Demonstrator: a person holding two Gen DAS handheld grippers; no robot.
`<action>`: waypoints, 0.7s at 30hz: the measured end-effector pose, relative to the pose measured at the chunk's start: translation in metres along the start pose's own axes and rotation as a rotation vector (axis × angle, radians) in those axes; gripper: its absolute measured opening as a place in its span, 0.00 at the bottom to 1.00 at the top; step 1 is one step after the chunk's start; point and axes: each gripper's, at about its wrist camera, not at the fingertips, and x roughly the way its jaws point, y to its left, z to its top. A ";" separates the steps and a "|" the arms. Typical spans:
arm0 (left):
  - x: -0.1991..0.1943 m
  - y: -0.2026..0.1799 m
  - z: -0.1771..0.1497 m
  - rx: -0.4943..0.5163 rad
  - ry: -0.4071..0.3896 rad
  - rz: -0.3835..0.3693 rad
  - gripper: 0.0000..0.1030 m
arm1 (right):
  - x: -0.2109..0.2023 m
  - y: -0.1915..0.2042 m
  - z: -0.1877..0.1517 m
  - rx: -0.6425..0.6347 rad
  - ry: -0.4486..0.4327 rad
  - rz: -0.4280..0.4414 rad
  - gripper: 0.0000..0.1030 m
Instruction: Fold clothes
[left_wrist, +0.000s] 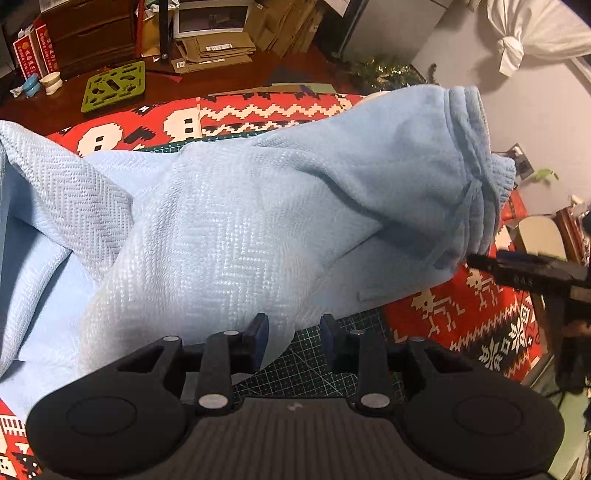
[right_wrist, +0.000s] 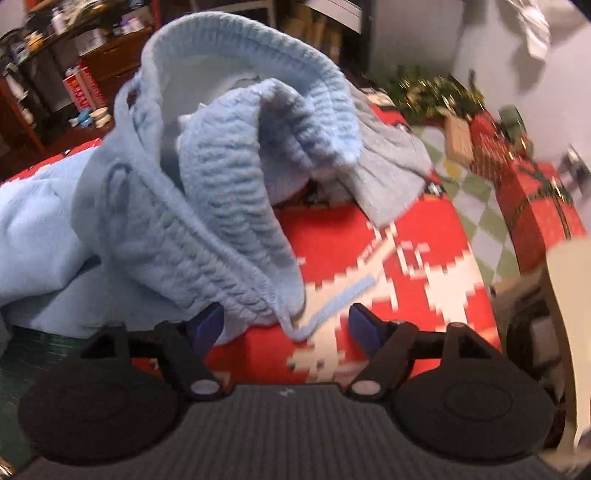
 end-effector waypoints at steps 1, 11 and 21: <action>0.001 -0.001 0.000 0.002 0.002 0.004 0.30 | 0.005 0.000 0.004 -0.023 -0.008 0.007 0.78; 0.006 -0.007 0.001 -0.011 0.007 0.028 0.33 | 0.042 0.012 0.042 -0.293 0.009 0.094 0.75; -0.003 -0.008 -0.001 -0.024 0.002 0.020 0.33 | 0.014 0.034 0.032 -0.465 0.119 0.121 0.26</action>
